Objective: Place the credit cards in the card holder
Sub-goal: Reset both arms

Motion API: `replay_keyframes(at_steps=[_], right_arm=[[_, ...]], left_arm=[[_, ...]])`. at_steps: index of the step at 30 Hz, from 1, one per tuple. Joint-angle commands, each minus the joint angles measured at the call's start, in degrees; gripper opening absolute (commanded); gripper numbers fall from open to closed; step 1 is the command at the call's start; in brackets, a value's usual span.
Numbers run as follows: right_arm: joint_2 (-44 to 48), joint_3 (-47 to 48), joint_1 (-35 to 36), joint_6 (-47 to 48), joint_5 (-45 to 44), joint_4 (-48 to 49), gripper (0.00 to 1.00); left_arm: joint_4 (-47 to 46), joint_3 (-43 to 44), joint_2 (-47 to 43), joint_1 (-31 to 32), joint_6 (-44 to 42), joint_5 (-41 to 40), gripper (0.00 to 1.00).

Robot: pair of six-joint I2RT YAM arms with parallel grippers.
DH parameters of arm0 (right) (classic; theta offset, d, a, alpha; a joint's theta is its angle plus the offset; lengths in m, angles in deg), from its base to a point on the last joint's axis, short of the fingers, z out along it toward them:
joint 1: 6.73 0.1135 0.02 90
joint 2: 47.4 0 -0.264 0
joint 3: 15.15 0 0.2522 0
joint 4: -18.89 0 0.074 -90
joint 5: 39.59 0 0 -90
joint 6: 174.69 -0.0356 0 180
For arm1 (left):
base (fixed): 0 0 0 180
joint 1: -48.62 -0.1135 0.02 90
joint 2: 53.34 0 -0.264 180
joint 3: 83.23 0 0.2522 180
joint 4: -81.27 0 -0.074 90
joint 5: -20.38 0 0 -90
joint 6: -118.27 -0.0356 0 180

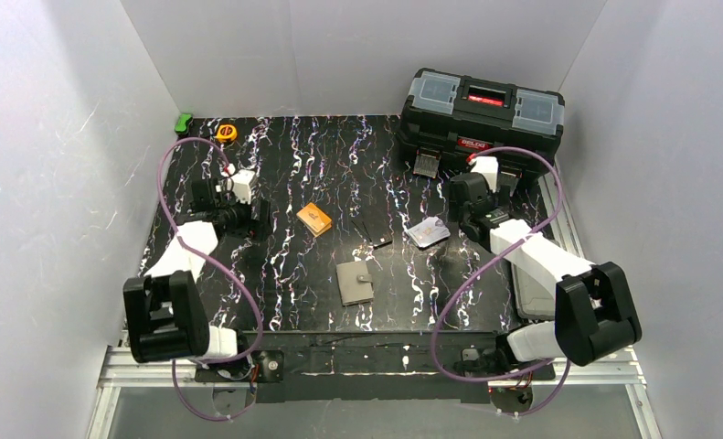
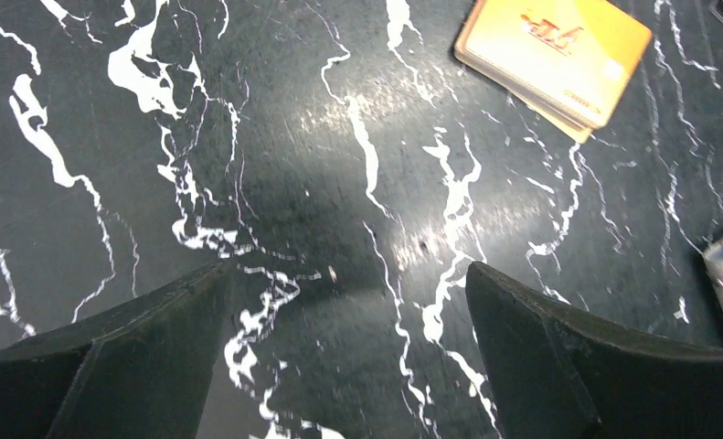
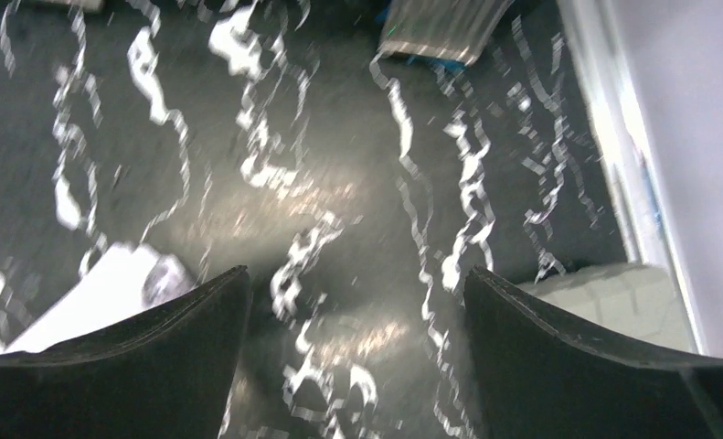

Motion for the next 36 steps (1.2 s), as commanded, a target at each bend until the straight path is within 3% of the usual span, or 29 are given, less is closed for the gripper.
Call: replay_keyframes(at_steps=[1, 6, 12, 17, 24, 27, 29, 32, 34, 36], right_arm=[[1.16, -3.21, -5.19, 4.13, -7.07, 19.29, 0.92], [2.81, -11.38, -11.21, 5.62, -3.91, 31.87, 0.92], [6.84, -18.96, -17.96, 6.16, 1.91, 40.38, 0.94], [6.46, -24.99, -19.39, 4.86, 5.3, 48.24, 0.96], [1.42, -25.14, -20.49, 7.01, 5.52, 55.53, 0.98], [2.63, -26.29, -20.26, 7.1, 6.57, 55.98, 0.98], [4.58, -31.68, -19.42, 9.39, 8.95, 64.68, 0.98], [4.48, -39.34, -18.95, 13.41, 18.43, 77.13, 0.98], [1.5, -37.36, -19.06, 14.01, 17.94, 77.49, 0.98], [1.74, -35.26, -20.31, 12.47, 18.61, 72.5, 0.98]], left_arm=[[-13.2, -1.88, 3.27, -0.89, 3.1, 0.5, 0.98], [-22.5, -4.31, 5.51, -1.54, 6.6, 1.66, 0.98], [-32.04, -9.34, 8.08, -1.66, 10.01, 3.52, 0.98], [-39.82, -15.26, 6.12, -1.75, 10.18, 1.13, 0.98], [-44.43, -18.29, 4.17, -1.74, 12.07, -0.35, 0.98], [-53.97, -23.52, 2.69, -1.8, 17.64, -0.22, 0.98], [-69.43, -27.89, 6.45, -1.73, 19.61, -0.41, 0.98], [-67.69, -28.5, 6.04, 1.25, 16.92, -4.0, 0.98], [-80.29, -32.58, 9.78, 1.6, 16.18, -2.97, 0.98], [-71.94, -30.92, 7.73, 1.72, 14.08, -1.81, 0.98]])
